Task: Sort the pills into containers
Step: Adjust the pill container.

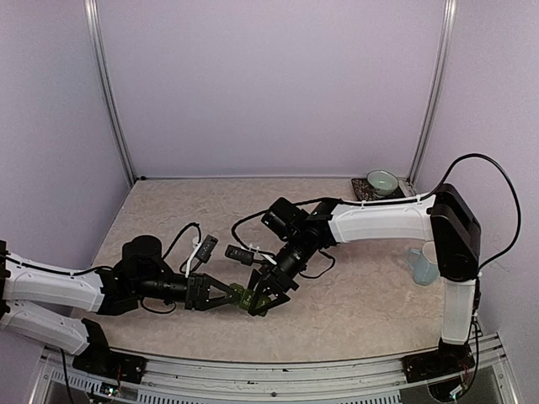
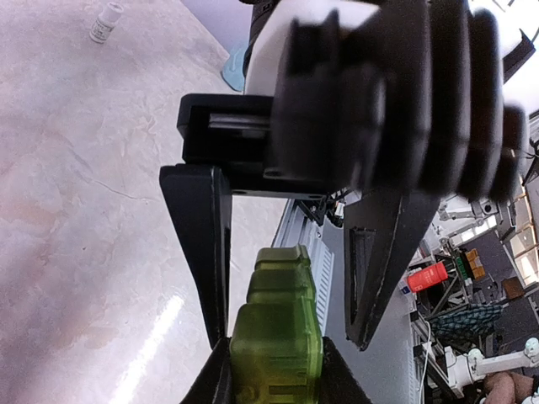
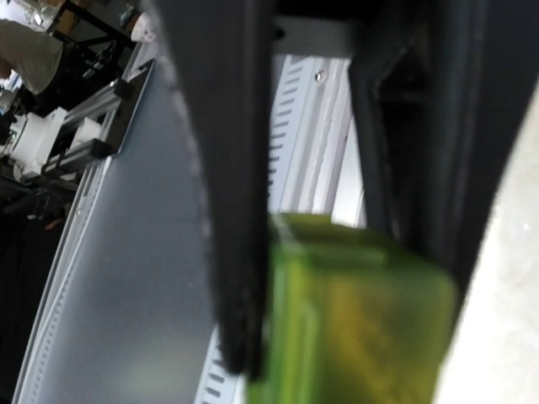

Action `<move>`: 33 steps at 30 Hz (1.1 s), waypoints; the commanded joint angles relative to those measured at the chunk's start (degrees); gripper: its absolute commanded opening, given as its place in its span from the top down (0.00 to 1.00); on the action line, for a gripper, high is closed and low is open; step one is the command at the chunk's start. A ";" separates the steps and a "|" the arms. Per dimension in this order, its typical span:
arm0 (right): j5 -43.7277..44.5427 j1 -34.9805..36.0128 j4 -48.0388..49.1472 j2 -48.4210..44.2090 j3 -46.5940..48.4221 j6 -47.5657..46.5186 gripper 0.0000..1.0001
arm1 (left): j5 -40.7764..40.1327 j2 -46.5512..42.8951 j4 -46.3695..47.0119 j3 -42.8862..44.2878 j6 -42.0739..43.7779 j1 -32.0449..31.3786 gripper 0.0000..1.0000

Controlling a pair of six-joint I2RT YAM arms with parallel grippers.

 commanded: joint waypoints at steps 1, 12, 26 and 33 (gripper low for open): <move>-1.21 -0.96 2.52 -3.49 -1.76 1.28 0.36 | -1.34 -1.52 1.19 0.38 -0.05 0.32 0.75; -3.05 -2.60 6.32 -2.90 -3.64 6.95 0.56 | -2.54 -2.10 0.58 -0.08 0.30 0.12 0.74; -3.45 -2.58 4.96 0.41 -3.23 9.83 1.00 | -5.41 -1.01 -3.16 1.15 2.88 -1.79 0.73; 2.50 -2.67 5.89 -2.61 -4.83 9.55 0.53 | -6.89 -1.60 -3.69 1.06 1.78 -1.57 0.71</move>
